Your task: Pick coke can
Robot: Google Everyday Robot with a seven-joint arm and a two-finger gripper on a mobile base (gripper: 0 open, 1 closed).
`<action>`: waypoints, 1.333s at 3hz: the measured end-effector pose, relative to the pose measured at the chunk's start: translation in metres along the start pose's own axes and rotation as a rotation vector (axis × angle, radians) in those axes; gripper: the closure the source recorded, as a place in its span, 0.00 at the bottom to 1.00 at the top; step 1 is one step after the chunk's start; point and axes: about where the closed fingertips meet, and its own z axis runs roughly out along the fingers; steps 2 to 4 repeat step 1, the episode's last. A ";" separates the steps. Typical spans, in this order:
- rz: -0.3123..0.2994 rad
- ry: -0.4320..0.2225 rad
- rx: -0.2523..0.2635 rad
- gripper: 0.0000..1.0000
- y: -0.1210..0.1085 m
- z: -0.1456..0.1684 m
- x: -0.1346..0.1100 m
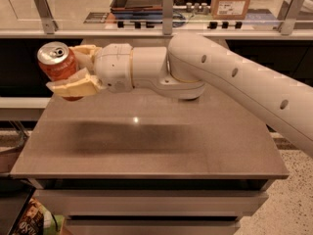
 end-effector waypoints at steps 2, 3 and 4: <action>0.000 0.000 0.000 1.00 0.000 0.000 0.000; 0.000 0.000 0.000 1.00 0.000 0.000 0.000; 0.000 0.000 0.000 1.00 0.000 0.000 0.000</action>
Offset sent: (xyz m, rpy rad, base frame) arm 0.0000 0.0000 0.0000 0.0000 0.0000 0.0000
